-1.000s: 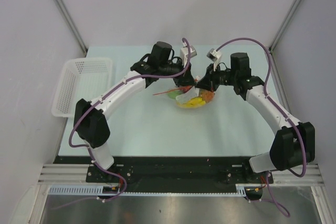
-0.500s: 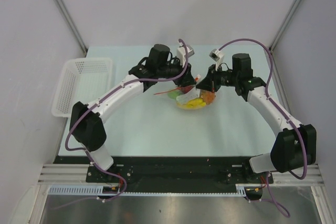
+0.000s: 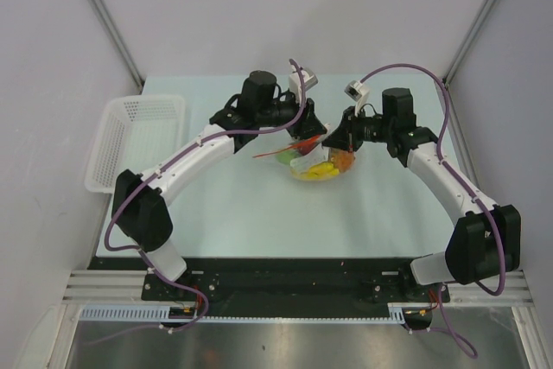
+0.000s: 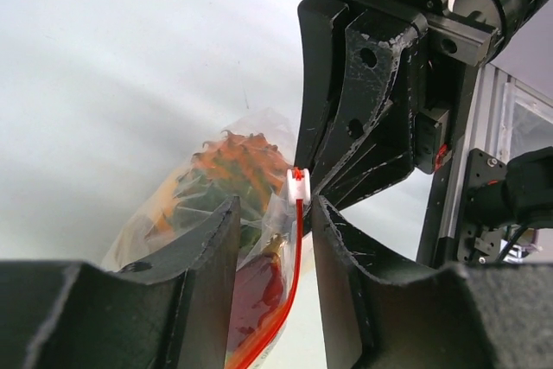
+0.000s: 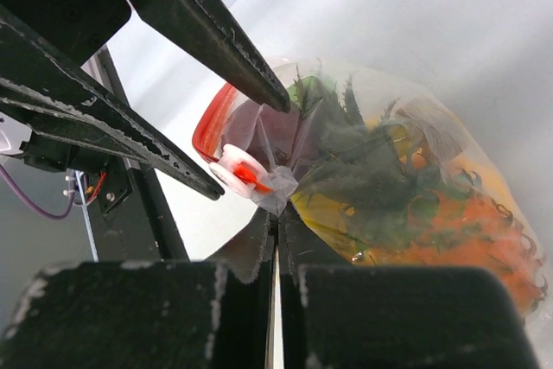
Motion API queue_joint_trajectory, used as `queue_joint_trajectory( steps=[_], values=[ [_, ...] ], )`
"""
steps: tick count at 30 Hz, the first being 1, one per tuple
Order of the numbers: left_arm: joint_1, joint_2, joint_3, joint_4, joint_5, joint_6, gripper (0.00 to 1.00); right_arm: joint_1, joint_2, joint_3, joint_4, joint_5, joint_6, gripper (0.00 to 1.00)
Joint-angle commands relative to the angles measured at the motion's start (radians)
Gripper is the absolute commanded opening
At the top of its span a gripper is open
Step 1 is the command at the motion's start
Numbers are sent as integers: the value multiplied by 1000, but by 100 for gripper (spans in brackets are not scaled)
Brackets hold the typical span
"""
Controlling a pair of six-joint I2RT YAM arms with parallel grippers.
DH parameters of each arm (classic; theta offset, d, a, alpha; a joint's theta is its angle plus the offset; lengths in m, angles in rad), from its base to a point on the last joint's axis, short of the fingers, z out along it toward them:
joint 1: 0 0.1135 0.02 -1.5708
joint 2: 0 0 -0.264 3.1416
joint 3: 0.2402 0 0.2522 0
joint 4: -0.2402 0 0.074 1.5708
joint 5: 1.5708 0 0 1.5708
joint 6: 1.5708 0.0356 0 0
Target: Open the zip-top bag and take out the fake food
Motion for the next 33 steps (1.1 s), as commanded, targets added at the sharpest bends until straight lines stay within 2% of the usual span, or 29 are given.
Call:
queue_joint_trajectory(
  steps=[1, 7, 10, 14, 20, 21, 22, 23, 24, 29, 33],
  values=[
    [-6, -18, 24, 41, 43, -24, 44, 3, -33, 10, 50, -33, 12, 0],
    [-11, 2, 39, 35, 66, -26, 43, 3, -33, 10, 53, -32, 12, 0],
    [-11, 13, 56, 25, 66, -23, 35, 4, -35, 10, 52, -32, 10, 0],
    [-11, 25, 70, 18, 67, -20, 15, 9, -38, 14, 46, -32, 7, 0],
    [-11, 29, 73, 28, 96, -24, 0, 20, -36, 30, 15, -24, -19, 0],
    [-11, 29, 73, 28, 96, -23, 0, 21, -36, 33, 15, -24, -20, 0],
    [-11, 26, 70, 26, 101, -17, 0, 24, -38, 36, 7, -9, -20, 5],
    [-11, 23, 65, 26, 106, -14, 0, 24, -39, 43, 3, 7, -17, 24],
    [-11, 19, 59, 26, 107, -9, 0, 26, -42, 46, 1, 19, -17, 26],
    [-11, 9, 51, -9, 130, 26, 0, 24, -41, 57, -16, 21, -31, 29],
    [-11, 6, 51, -20, 150, 37, 0, 24, -35, 56, 6, 17, -31, 26]
  ],
)
